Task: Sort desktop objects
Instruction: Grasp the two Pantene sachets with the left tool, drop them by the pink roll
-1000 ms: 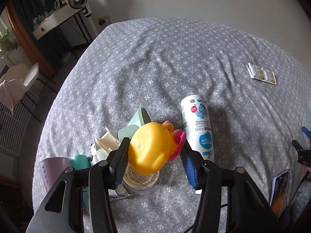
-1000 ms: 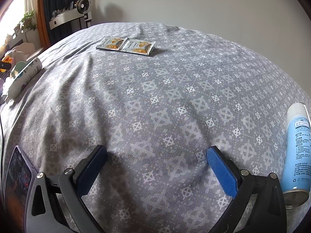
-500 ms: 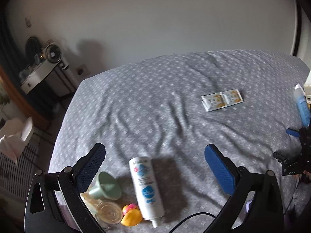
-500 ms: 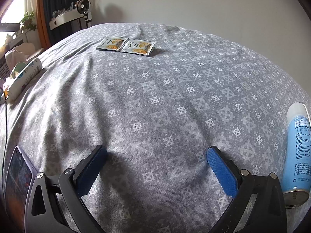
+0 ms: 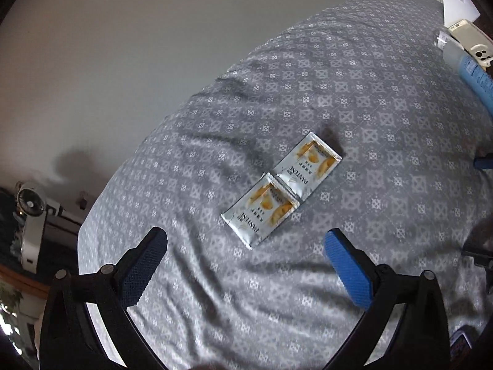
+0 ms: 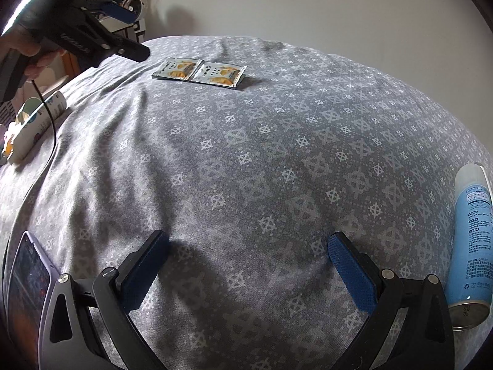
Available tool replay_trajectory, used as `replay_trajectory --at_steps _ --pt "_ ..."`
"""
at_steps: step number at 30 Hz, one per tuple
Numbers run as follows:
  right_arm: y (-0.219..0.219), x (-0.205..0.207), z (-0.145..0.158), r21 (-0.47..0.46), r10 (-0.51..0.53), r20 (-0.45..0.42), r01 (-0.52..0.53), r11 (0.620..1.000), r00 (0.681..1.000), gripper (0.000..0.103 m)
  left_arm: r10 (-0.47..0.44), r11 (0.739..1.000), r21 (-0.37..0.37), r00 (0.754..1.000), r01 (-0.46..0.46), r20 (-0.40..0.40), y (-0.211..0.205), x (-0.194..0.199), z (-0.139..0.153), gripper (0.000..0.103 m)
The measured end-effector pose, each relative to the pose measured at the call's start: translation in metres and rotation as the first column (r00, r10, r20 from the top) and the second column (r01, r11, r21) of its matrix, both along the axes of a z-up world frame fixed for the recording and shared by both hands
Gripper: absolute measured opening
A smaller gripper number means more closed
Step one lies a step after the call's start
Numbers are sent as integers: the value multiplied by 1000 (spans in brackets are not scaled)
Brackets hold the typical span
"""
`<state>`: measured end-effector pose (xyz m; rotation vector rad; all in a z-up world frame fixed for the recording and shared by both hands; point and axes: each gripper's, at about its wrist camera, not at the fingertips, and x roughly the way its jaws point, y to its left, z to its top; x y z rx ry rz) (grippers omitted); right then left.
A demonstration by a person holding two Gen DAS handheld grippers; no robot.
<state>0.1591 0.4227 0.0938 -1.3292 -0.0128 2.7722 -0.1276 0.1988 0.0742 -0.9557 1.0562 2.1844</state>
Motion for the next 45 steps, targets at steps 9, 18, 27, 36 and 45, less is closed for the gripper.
replay_trajectory --at_steps 9,18,27,36,45 --pt "0 0 0 0 0 1 0 1000 1000 103 -25 1000 3 999 25 43 30 -36 -28 103" --pt "0 0 0 3 1 1 -1 1000 1000 103 -134 991 -1 984 135 119 51 -31 -50 103" --pt "2 1 0 6 1 0 -1 1000 1000 103 -25 987 159 955 -23 297 36 -54 -58 84" --pt "2 0 0 5 2 -5 -2 1000 1000 103 72 954 253 939 -164 337 -10 -26 -41 45" --pt "2 0 0 6 2 -5 -2 1000 1000 103 219 864 369 916 -342 335 -130 20 26 45"
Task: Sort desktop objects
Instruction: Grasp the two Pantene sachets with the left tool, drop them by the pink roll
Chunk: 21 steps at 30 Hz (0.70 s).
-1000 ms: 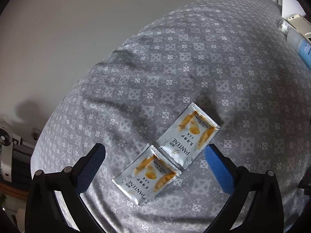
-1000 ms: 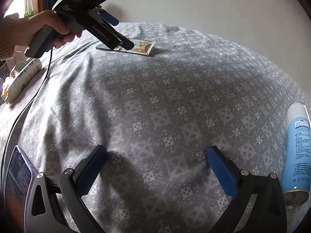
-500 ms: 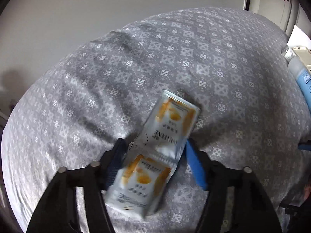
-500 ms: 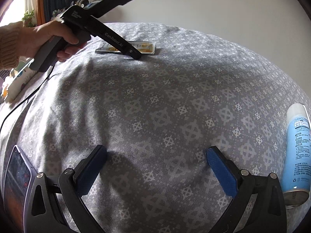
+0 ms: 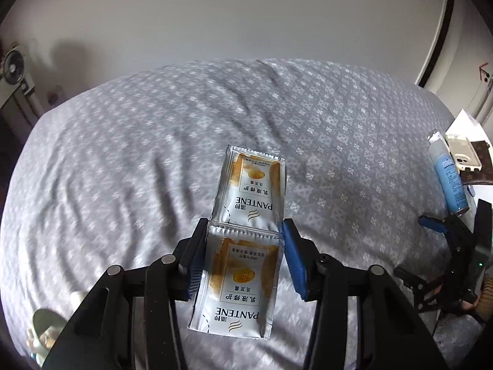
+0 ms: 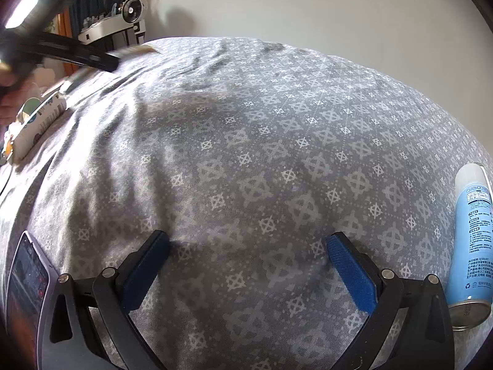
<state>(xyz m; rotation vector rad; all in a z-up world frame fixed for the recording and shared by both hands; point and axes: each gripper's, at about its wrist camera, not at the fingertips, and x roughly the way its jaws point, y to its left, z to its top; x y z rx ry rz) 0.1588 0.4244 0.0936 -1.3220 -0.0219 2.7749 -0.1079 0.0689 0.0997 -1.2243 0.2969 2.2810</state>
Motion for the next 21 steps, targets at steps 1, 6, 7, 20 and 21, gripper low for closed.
replay_trajectory --at_steps 1,6,7,20,21 --pt "0 0 0 0 0 0 0 1000 1000 103 30 999 12 1000 -30 -6 -18 5 12 45" --pt "-1 1 0 2 0 1 0 1000 1000 103 190 982 30 977 -188 -93 -100 29 70 46" --pt "0 1 0 2 0 1 0 1000 1000 103 223 975 20 968 -222 -119 -117 33 79 46" --pt "0 1 0 3 0 2 0 1000 1000 103 602 749 -249 787 -615 -133 -242 46 24 52" --pt "0 1 0 3 0 2 0 1000 1000 103 631 717 -263 761 -646 -149 -246 48 21 61"
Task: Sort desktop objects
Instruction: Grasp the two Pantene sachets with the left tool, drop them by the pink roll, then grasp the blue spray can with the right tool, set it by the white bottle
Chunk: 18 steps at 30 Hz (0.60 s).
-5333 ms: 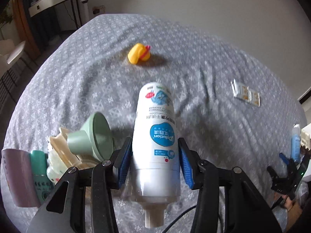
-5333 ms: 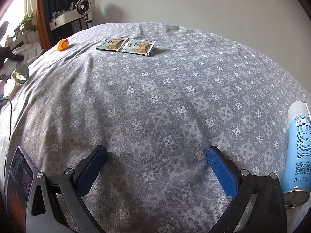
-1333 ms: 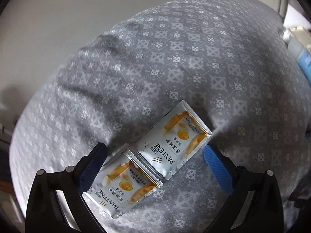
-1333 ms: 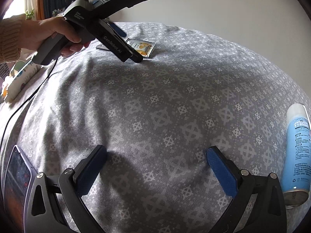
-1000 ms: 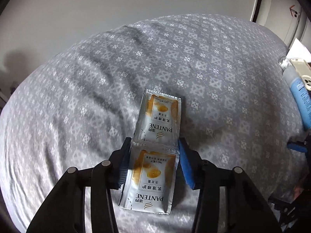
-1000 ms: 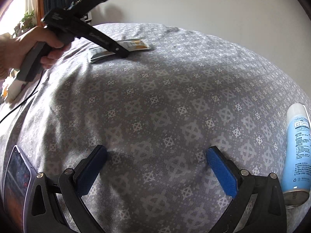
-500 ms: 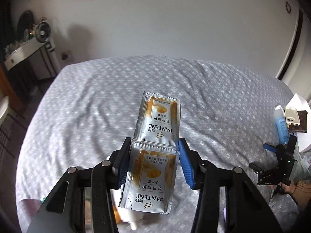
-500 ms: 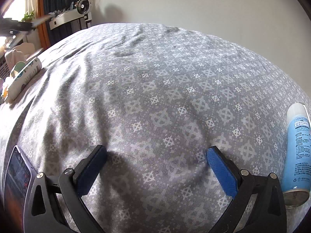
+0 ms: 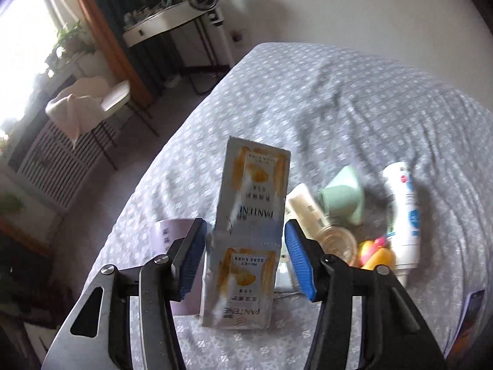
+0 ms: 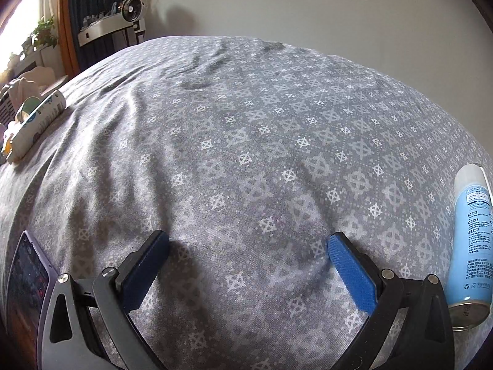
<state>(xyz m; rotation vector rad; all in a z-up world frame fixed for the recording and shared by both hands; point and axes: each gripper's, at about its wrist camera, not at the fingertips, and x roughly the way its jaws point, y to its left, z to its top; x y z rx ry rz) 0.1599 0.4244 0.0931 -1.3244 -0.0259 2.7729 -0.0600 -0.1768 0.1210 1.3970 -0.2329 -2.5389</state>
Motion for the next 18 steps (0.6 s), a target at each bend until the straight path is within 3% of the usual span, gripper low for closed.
replay_trajectory --at_steps 1,2,3,6,10,16,18 --pt "0 0 0 0 0 0 0 1000 1000 103 33 999 -18 999 -33 -22 -2 4 3 68" --pt "0 0 0 0 0 0 0 1000 1000 103 51 998 -25 997 -52 -62 -4 10 10 84" --pt "0 0 0 0 0 0 0 1000 1000 103 51 998 -25 993 -54 -108 0 15 19 92" --pt "0 0 0 0 0 0 0 1000 1000 103 -20 1000 4 976 21 -216 17 35 52 103" --pt "0 1 0 -1 0 9 0 1000 1000 103 -166 979 73 957 188 -238 64 54 76 103" --pt "3 7 14 -9 -24 78 24 1000 997 102 -287 936 133 924 327 -254 143 77 69 103" --pt "12 30 44 -47 -56 -19 55 997 998 102 -296 931 136 918 339 -265 157 82 58 103"
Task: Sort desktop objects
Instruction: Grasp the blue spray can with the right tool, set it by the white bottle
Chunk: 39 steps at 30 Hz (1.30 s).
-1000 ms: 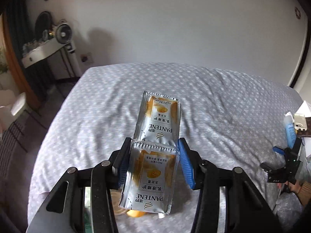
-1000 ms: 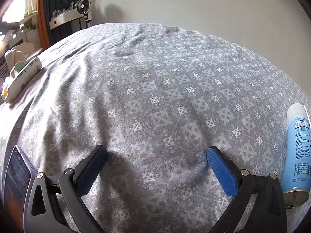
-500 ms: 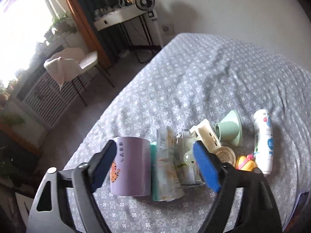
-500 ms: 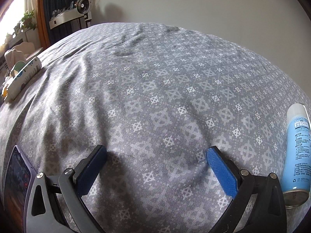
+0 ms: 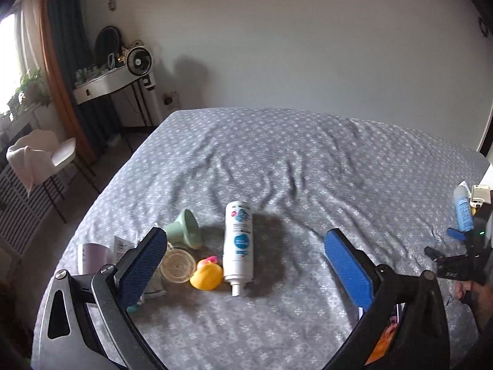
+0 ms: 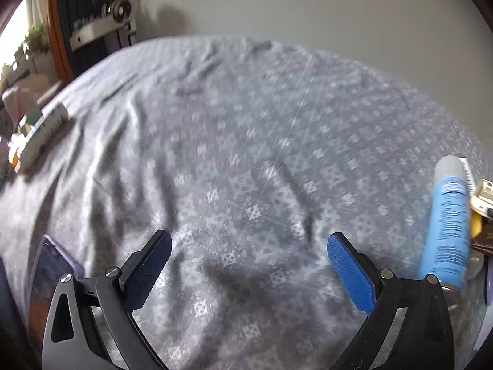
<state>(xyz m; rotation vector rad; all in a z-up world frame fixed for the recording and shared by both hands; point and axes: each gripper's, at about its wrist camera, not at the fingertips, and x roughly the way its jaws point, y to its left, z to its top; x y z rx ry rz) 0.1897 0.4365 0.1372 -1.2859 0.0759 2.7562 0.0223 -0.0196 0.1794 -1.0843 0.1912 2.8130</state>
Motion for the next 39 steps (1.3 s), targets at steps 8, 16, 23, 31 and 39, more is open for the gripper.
replay_trajectory --at_steps 8,16,23,31,39 --pt "91 83 53 -93 -365 -93 356 930 926 102 -65 995 -80 998 65 -6 37 23 -56 103" --pt "131 43 8 -43 -457 121 464 885 881 75 -19 1000 -9 999 19 37 14 20 -74 103" --pt "174 -3 -13 -37 -488 198 504 863 850 57 70 992 94 992 -80 107 -15 9 -90 103" --pt "150 0 25 -284 -372 80 378 881 925 51 158 971 167 983 -172 93 -39 8 -89 103" --pt "-13 -62 97 -383 23 -20 -29 923 1000 51 231 943 228 970 -243 81 -59 10 -84 103"
